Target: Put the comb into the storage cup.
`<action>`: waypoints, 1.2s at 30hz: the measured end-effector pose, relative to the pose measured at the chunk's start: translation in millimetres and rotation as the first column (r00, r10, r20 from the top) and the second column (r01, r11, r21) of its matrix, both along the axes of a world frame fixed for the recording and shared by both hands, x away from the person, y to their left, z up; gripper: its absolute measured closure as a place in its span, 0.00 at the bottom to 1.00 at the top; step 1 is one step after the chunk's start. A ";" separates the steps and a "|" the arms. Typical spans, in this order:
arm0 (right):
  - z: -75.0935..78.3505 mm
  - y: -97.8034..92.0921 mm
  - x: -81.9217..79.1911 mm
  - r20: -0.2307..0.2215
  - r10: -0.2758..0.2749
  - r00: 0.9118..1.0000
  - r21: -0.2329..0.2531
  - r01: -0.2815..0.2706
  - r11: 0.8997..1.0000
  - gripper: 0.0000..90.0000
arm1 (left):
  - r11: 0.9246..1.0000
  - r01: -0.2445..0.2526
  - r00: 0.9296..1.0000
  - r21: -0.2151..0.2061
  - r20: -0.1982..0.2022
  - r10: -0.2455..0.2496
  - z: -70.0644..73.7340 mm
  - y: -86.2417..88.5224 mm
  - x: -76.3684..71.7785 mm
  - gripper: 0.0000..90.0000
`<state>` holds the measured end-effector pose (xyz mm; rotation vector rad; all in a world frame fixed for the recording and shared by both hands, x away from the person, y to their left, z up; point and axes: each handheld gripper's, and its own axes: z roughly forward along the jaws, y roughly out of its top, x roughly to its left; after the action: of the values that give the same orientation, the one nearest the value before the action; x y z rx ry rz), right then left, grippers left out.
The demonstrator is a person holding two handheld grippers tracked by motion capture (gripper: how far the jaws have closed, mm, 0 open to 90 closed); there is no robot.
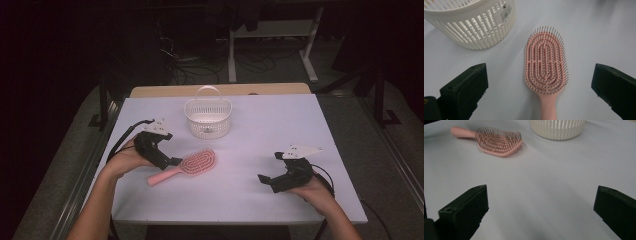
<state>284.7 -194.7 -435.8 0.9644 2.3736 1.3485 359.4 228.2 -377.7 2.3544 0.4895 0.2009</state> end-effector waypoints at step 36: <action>-0.6 0.9 -0.6 -0.004 0.003 1.000 -0.003 -0.003 1.000 0.00 | 0.989 0.014 0.999 0.147 -0.041 -0.008 -12.7 -6.1 1.8 0.00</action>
<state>284.0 -193.9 -436.3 0.9644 2.3804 1.3442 361.3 222.1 -390.4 2.5089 0.4954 0.1910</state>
